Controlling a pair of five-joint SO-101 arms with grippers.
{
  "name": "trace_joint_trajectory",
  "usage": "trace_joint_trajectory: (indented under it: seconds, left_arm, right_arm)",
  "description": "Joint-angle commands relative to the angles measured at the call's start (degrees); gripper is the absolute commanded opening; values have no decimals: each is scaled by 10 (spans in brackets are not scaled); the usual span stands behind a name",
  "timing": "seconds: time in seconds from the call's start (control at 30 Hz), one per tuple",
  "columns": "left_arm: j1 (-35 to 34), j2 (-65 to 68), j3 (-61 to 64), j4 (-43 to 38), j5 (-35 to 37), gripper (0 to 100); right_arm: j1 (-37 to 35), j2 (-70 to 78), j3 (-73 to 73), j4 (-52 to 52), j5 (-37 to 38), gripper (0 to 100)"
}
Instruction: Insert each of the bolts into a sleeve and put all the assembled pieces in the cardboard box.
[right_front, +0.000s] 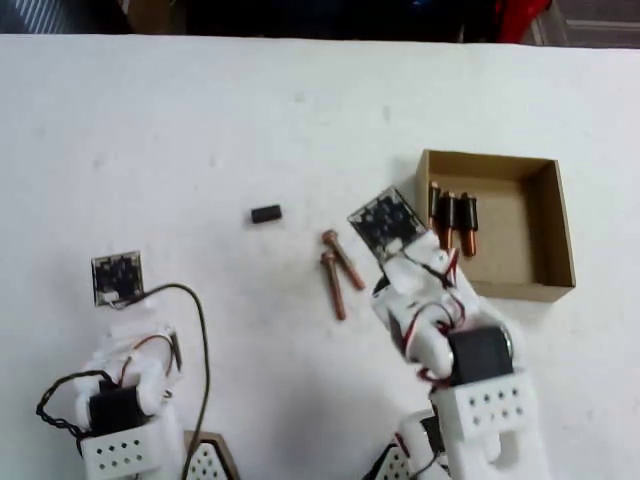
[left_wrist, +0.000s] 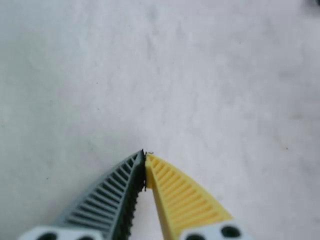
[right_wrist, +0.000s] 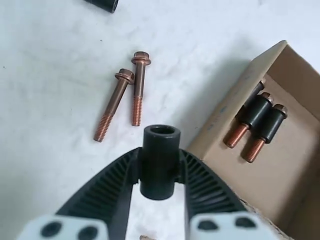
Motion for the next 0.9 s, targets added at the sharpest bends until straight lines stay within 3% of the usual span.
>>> trace_joint_trajectory:
  seconds: [0.0,0.37,0.87]
  left_arm:
    - [-3,-4,-3,1,-2,23]
    - [-3,-4,-18,4,1,23]
    - [23,-2,-83,5,-3,22]
  right_arm:
    - [2,-66,11,2,-5,44]
    - [78,-231,112,-51,-5,44]
    - [82,-369,221,-68,-5,44]
